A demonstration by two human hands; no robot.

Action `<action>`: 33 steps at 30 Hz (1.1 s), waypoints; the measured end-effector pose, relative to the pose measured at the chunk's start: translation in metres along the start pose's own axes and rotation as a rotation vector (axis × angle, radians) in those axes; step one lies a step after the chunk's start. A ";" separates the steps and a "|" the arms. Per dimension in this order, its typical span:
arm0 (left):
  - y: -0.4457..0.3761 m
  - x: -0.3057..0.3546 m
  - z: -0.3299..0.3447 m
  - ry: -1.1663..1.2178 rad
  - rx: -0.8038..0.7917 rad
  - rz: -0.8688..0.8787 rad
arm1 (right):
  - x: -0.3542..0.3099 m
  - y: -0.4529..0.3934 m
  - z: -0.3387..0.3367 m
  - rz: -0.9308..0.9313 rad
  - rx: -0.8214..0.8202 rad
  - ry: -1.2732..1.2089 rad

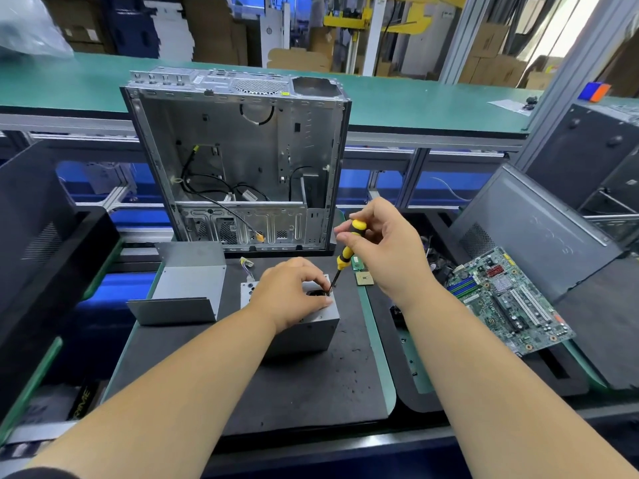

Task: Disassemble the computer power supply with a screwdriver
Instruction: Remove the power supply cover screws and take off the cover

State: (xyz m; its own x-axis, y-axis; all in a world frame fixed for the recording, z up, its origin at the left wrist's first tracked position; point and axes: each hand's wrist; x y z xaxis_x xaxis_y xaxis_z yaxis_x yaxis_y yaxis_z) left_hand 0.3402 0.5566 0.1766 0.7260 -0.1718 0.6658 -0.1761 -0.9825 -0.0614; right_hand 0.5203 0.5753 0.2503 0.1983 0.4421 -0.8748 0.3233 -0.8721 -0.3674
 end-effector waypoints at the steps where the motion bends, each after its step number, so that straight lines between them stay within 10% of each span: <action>1: 0.000 0.000 0.000 0.001 0.001 -0.001 | 0.000 0.000 -0.002 -0.004 -0.015 -0.003; 11: -0.003 -0.003 0.001 0.003 0.003 -0.007 | -0.008 -0.016 -0.014 0.011 -0.257 0.011; 27: -0.004 -0.003 0.000 0.015 0.014 -0.001 | -0.003 -0.012 0.009 0.041 0.117 0.133; 33: -0.006 -0.004 0.000 0.035 0.000 -0.006 | -0.002 -0.015 0.005 0.040 -0.078 0.020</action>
State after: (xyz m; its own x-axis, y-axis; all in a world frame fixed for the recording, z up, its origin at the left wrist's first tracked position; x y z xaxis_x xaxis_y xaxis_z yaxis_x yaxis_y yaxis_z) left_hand 0.3386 0.5631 0.1743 0.7034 -0.1634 0.6918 -0.1720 -0.9834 -0.0574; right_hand 0.5104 0.5870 0.2558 0.2310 0.4122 -0.8813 0.3861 -0.8703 -0.3058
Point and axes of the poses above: each hand's wrist, its own y-axis away from the middle knuckle, its own z-axis out of the palm, x = y × z, and after that the axes turned 5 degrees about -x, right-handed
